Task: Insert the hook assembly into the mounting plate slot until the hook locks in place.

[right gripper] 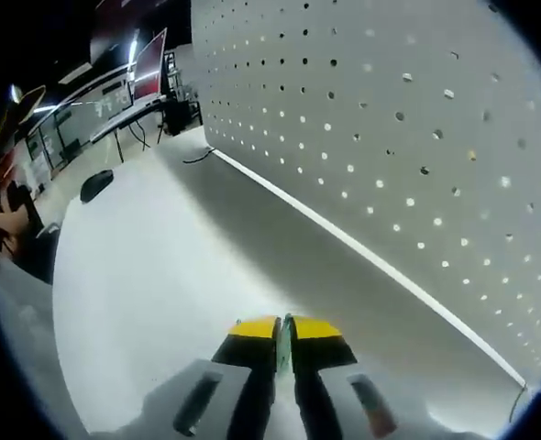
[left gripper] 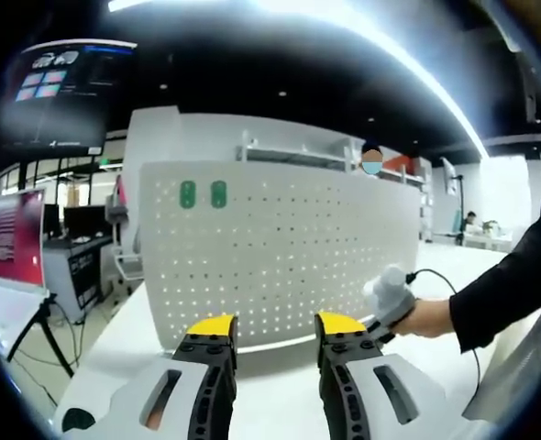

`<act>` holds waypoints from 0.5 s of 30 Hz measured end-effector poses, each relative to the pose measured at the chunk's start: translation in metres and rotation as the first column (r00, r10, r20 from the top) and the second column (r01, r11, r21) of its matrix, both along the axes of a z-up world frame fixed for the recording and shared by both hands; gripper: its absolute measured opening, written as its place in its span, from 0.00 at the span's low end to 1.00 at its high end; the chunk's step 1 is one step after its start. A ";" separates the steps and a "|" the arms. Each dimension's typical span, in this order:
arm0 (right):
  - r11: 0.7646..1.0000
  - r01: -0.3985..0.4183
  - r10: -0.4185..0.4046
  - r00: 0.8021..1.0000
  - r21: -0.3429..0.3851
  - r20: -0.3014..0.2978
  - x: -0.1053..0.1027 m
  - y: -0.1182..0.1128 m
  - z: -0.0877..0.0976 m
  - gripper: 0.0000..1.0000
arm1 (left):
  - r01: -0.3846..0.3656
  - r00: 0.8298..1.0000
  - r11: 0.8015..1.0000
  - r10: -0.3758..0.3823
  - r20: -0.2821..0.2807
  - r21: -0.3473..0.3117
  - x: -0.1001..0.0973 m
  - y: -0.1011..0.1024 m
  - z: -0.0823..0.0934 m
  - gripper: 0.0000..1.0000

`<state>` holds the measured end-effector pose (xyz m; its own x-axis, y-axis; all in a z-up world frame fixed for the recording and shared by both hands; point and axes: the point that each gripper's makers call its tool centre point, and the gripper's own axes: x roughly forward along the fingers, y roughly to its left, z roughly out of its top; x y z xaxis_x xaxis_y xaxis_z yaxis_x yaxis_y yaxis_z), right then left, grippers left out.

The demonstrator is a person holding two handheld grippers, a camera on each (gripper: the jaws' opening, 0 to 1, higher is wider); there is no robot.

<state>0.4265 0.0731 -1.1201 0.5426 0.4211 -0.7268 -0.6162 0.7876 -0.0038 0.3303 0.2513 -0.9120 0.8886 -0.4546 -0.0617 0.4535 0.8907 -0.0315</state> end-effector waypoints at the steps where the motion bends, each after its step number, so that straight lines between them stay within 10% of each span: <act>1: 1.000 0.000 0.000 1.000 -0.003 0.001 0.000 0.000 0.000 0.01 | 0.000 1.000 1.000 0.000 0.000 -0.001 0.000 0.000 0.000 0.34; 15: 1.000 0.015 -0.015 1.000 0.006 0.010 0.000 -0.006 0.007 0.00 | 0.015 1.000 1.000 -0.015 -0.002 -0.002 -0.001 -0.004 -0.001 0.33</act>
<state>0.4261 0.0672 -1.1128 0.5563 0.4172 -0.7186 -0.6040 0.7970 -0.0049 0.3295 0.2468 -0.9127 0.8814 -0.4682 -0.0632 0.4669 0.8836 -0.0340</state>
